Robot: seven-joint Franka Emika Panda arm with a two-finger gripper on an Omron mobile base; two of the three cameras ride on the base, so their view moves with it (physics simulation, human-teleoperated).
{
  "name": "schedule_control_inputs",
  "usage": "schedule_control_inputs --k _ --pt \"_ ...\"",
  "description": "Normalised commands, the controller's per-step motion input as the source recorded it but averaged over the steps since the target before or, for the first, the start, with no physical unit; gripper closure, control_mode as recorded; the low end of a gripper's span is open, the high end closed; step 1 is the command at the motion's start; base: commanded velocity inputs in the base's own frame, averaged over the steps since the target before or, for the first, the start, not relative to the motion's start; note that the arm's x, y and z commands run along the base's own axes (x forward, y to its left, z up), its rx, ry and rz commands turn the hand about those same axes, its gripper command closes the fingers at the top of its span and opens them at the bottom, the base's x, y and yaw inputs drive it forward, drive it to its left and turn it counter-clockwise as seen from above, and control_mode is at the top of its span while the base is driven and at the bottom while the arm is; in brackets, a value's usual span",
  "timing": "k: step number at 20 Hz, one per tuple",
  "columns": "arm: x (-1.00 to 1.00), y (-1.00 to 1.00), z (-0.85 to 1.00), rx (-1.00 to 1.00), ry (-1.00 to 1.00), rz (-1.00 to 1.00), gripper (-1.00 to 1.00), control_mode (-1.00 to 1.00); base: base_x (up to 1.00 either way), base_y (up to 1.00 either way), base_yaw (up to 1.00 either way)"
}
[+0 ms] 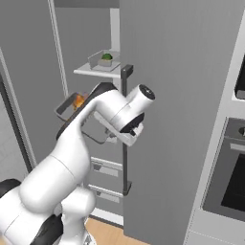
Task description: Take the meat container that has the chicken drumstick and place it on the second highest rack of the freezer. Then take the vegetable container that has the potato and avocado and place it on the highest rack of the freezer.
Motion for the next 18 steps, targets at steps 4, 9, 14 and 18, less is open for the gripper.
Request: schedule_control_inputs --k 4,9,14,18 --pt "0.55 0.62 -0.09 0.0 0.16 -0.47 1.0 -1.0 0.0 0.0 0.0" --pt "0.48 0.57 -0.26 0.0 0.15 -0.46 1.0 -1.0 0.0 0.0 0.0" --pt "0.71 0.41 -0.21 0.0 0.06 -0.46 1.0 -1.0 0.0 0.0 0.0" --pt "0.45 0.28 -0.05 0.0 0.0 -0.31 1.0 -1.0 0.0 0.0 0.0"
